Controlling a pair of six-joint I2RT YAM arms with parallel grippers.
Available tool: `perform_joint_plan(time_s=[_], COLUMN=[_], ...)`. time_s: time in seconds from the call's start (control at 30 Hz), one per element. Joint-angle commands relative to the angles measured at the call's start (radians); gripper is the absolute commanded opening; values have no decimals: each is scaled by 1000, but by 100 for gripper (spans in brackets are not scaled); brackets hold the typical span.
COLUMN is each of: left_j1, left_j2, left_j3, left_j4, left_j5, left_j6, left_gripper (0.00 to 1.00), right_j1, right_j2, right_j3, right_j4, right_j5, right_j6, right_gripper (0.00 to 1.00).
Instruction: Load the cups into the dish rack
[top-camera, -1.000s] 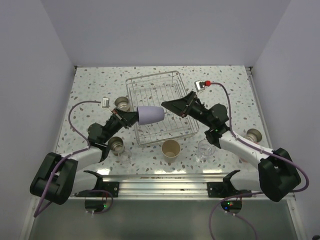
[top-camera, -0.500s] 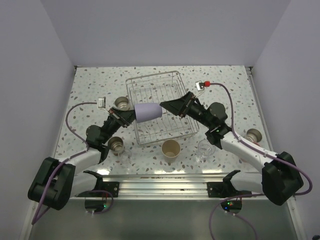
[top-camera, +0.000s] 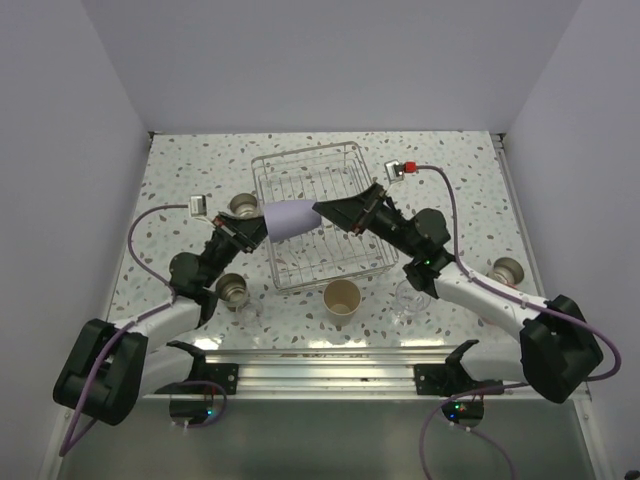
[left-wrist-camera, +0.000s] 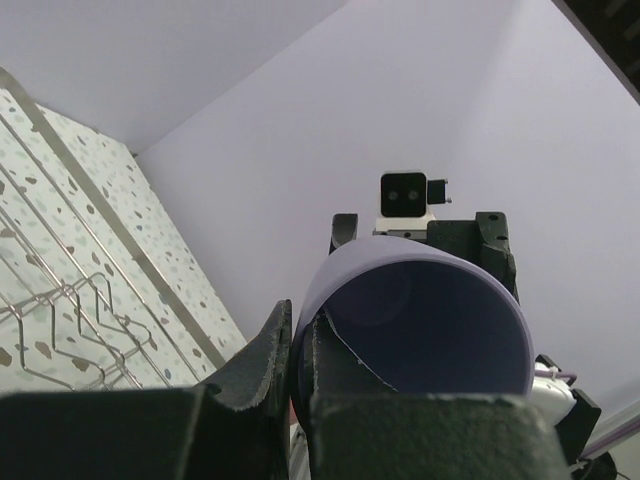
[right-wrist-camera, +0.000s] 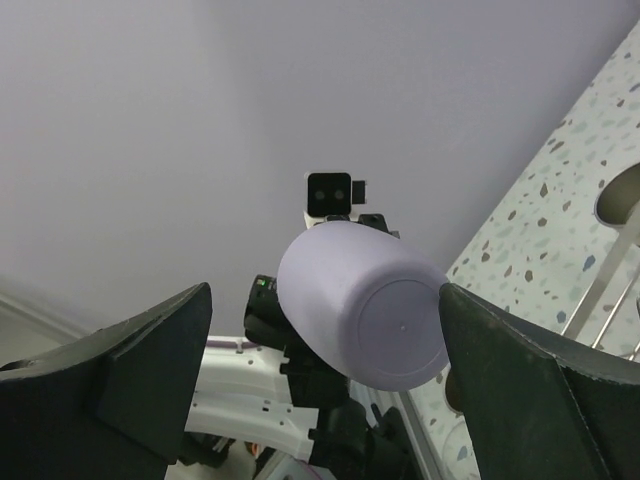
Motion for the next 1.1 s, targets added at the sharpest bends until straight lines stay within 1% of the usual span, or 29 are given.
perform_joint_plan(time_s=[0.0, 0.13, 0.27, 0.33, 0.43, 0.47, 0.53, 0.63, 0.67, 0.73, 0.77, 0.8, 0.87, 0.93, 0.97, 1.07], left_j1=[-20, -21, -23, -23, -23, -23, -23, -23, -23, -23, -23, -25, -23, -23, -23, -23], left_j2=[24, 23, -26, -55, -129, -169, -198, -209, -191, -163, -131, -115, -80, -68, -66, -88], left_j3=[62, 73, 82, 86, 102, 110, 121, 124, 122, 113, 107, 102, 99, 98, 98, 90], left_j4=[544, 564, 521, 498, 414, 355, 313, 303, 332, 381, 439, 464, 519, 540, 540, 509], left_j5=[-13, -19, -10, -10, -3, -2, -3, -13, -11, -13, -16, -17, -20, -19, -20, -22], left_j6=[7, 4, 14, 25, 66, 92, 123, 114, 107, 67, 53, 41, 16, 7, 8, 28], left_gripper=[0, 0, 0, 0, 0, 0, 0, 0, 0, 0, 0, 0, 0, 0, 0, 0], right_j1=[67, 92, 92, 93, 93, 92, 92, 95, 96, 106, 112, 118, 138, 161, 167, 188], right_j2=[28, 54, 40, 33, 25, 20, 23, 52, 63, 109, 129, 147, 200, 235, 240, 230], right_j3=[67, 78, 90, 92, 101, 104, 104, 89, 83, 57, 52, 52, 55, 63, 67, 72], right_j4=[95, 93, -51, -80, -145, -169, -163, -64, 37, 161, 271, 320, 427, 479, 501, 498], right_j5=[-23, -8, 32, 56, 79, 84, 84, 61, 47, 44, 44, 46, 50, 64, 66, 85], right_j6=[29, 24, -34, -63, -97, -103, -100, -40, -14, 78, 108, 157, 197, 233, 237, 225], right_gripper=[98, 98, 98, 98, 98, 98, 98, 98, 98, 98, 98, 98, 98, 94, 89, 83])
